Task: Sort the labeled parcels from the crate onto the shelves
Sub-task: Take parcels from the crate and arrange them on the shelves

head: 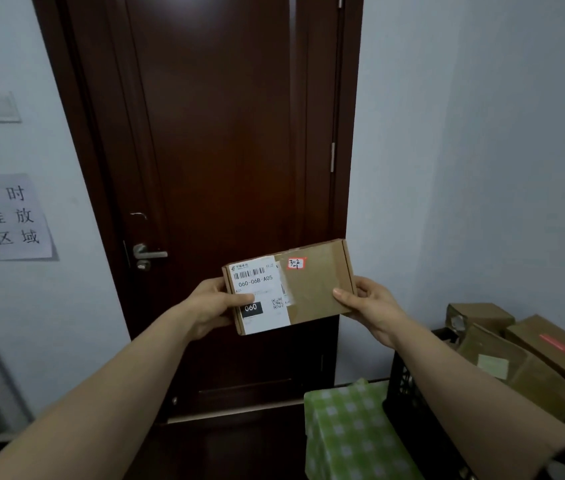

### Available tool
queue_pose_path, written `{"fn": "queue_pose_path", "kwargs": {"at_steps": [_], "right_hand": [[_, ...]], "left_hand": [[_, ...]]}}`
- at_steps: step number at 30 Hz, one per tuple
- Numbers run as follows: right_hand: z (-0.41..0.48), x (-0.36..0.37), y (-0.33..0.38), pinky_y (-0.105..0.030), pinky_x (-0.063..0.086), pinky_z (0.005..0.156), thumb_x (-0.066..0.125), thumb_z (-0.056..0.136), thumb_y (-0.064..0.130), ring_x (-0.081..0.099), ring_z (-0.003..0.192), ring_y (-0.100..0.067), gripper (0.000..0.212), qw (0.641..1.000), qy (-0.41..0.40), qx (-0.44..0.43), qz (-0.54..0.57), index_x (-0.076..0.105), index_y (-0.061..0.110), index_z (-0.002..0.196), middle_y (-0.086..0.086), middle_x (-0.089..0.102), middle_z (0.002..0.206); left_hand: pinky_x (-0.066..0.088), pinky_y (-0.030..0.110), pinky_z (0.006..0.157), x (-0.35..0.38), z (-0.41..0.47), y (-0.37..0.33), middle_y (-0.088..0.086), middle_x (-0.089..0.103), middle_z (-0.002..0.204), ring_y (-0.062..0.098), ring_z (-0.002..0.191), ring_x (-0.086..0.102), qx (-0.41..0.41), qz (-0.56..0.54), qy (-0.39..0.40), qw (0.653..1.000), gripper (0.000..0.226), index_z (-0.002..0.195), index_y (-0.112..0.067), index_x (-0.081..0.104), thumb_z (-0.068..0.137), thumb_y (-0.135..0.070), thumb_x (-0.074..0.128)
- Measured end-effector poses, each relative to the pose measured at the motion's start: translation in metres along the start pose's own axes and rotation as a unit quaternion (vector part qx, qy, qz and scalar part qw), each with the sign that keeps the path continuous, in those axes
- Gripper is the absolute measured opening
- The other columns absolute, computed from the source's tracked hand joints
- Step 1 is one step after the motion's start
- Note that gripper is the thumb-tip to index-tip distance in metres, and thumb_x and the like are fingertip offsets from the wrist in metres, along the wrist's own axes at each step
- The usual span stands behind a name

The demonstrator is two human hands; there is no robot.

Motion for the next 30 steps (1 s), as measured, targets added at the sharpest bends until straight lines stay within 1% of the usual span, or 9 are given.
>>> {"fn": "queue_pose_path", "kwargs": {"at_steps": [6,10,15,19,22,24,26,27,30], "right_hand": [[-0.003,0.017,-0.001,-0.027,0.056,0.075,0.069,0.083,0.008,0.064,0.101,-0.019,0.055,1.000,0.021,0.006,-0.003,0.047,0.004,0.133,-0.008,0.062,0.117],[-0.005,0.029,-0.004,-0.024,0.056,0.070,0.069,0.083,0.009,0.064,0.099,-0.019,0.053,0.999,0.030,0.010,-0.017,0.047,0.005,0.132,-0.007,0.063,0.114],[-0.003,0.048,-0.009,-0.029,0.055,0.078,0.072,0.080,0.011,0.063,0.102,-0.022,0.057,0.997,0.052,0.022,-0.046,0.048,0.003,0.131,-0.009,0.063,0.112],[-0.002,0.079,-0.019,-0.039,0.052,0.093,0.076,0.077,0.014,0.064,0.103,-0.024,0.062,0.994,0.080,0.036,-0.066,0.049,0.002,0.132,-0.011,0.065,0.113],[0.000,0.114,-0.034,-0.041,0.053,0.090,0.078,0.074,0.011,0.062,0.106,-0.025,0.074,0.989,0.120,0.056,-0.062,0.043,0.006,0.138,-0.011,0.062,0.120],[-0.002,0.145,-0.044,-0.040,0.055,0.084,0.078,0.073,0.011,0.063,0.103,-0.024,0.076,0.983,0.154,0.069,-0.066,0.041,0.010,0.140,-0.008,0.063,0.116],[-0.007,0.179,-0.054,-0.036,0.055,0.078,0.077,0.075,0.010,0.063,0.096,-0.020,0.068,0.975,0.197,0.075,-0.067,0.046,0.011,0.135,-0.003,0.064,0.106],[-0.012,0.198,-0.060,-0.035,0.054,0.078,0.076,0.075,0.009,0.063,0.094,-0.018,0.064,0.970,0.219,0.080,-0.066,0.048,0.011,0.133,-0.001,0.064,0.103],[-0.032,0.256,-0.086,-0.037,0.051,0.087,0.075,0.076,0.004,0.063,0.095,-0.019,0.056,0.951,0.284,0.094,-0.072,0.053,0.007,0.128,-0.003,0.065,0.102]], "left_hand": [[0.055,0.040,0.078,-0.016,-0.013,-0.006,0.007,0.070,0.103,0.022,0.094,0.067,0.028,-0.009,-0.016,0.999,0.030,0.109,-0.013,0.062,0.082,0.002,0.067],[0.055,0.040,0.077,-0.027,-0.023,-0.006,0.007,0.070,0.104,0.023,0.095,0.067,0.033,-0.003,-0.027,0.999,0.031,0.108,-0.014,0.062,0.082,0.002,0.068],[0.056,0.038,0.076,-0.049,-0.040,-0.002,0.006,0.070,0.104,0.021,0.096,0.067,0.034,0.004,-0.054,0.998,0.034,0.110,-0.015,0.061,0.080,-0.002,0.070],[0.057,0.038,0.080,-0.082,-0.061,0.010,0.005,0.071,0.106,0.020,0.095,0.069,0.033,0.016,-0.093,0.995,0.041,0.115,-0.015,0.062,0.077,-0.011,0.076],[0.058,0.028,0.072,-0.112,-0.085,0.024,0.008,0.070,0.107,0.019,0.092,0.070,0.021,0.024,-0.131,0.991,0.050,0.123,-0.013,0.058,0.076,-0.015,0.077],[0.057,0.029,0.075,-0.137,-0.104,0.035,0.010,0.069,0.108,0.021,0.094,0.069,0.005,0.035,-0.163,0.986,0.056,0.128,-0.014,0.054,0.077,-0.019,0.077],[0.056,0.031,0.082,-0.161,-0.127,0.046,0.007,0.070,0.108,0.020,0.095,0.069,-0.006,0.043,-0.195,0.980,0.057,0.130,-0.016,0.052,0.079,-0.024,0.076],[0.056,0.029,0.080,-0.173,-0.141,0.053,0.005,0.070,0.107,0.018,0.093,0.069,-0.007,0.040,-0.216,0.976,0.056,0.130,-0.017,0.052,0.080,-0.025,0.075],[0.055,0.016,0.065,-0.207,-0.195,0.076,0.002,0.070,0.107,0.008,0.084,0.068,-0.009,0.036,-0.295,0.955,0.045,0.124,-0.017,0.059,0.082,-0.022,0.073]]}}
Point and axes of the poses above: each hand's wrist, its own z-axis towards the middle knuckle, its own x-axis out of the palm, y = z × x, the point moved 6 cm from there along z, towards the middle knuckle
